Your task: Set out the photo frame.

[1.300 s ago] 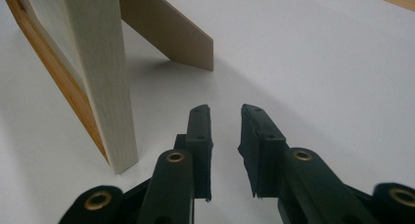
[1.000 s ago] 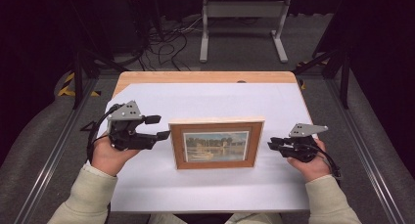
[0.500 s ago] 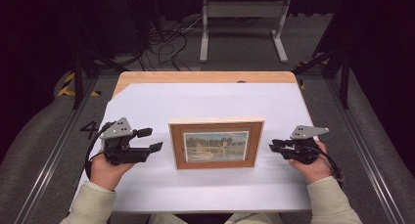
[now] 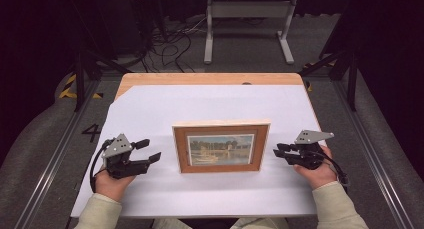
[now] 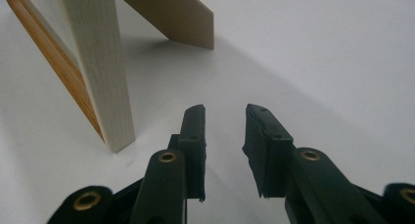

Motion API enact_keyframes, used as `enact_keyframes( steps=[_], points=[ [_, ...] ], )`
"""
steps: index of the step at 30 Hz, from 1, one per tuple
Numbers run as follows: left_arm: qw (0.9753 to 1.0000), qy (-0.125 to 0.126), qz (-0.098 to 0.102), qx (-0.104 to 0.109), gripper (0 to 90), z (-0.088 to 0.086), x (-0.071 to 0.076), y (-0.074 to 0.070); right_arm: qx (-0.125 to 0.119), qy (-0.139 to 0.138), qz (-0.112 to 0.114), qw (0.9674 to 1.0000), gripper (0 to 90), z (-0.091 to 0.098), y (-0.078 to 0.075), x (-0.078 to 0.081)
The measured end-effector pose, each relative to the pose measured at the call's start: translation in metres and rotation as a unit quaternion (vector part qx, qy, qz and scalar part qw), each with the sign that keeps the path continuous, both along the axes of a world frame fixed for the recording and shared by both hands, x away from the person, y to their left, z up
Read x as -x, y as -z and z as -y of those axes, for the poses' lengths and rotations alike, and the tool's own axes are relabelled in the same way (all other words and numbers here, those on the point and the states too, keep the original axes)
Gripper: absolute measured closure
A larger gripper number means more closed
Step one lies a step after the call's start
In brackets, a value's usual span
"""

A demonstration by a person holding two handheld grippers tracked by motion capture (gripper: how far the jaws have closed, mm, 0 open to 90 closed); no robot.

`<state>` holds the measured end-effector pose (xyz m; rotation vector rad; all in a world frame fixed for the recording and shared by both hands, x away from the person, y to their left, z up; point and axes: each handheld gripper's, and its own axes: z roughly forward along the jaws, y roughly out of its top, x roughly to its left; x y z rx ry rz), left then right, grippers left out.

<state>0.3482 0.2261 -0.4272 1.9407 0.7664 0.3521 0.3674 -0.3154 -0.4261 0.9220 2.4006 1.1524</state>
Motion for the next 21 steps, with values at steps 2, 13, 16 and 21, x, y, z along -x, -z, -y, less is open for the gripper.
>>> enact_keyframes(
  steps=[2,13,16,21],
  points=[
    [0.9998,0.002,-0.019,0.006,34.9,0.000,-0.004,0.010,0.002,0.001,0.000,1.0000,69.6,0.000,0.001,0.000],
    [0.9996,0.006,-0.025,0.013,30.4,-0.001,-0.011,0.024,-0.001,0.008,-0.003,1.0000,67.4,0.002,0.006,-0.001],
    [0.9997,0.007,-0.022,0.012,29.7,0.000,-0.011,0.023,-0.001,0.008,-0.003,1.0000,66.8,0.001,0.006,-0.001],
    [0.9998,0.008,-0.019,0.006,29.0,0.001,-0.010,0.022,-0.004,0.009,-0.003,0.9999,66.6,0.001,0.006,-0.001]
  ],
)
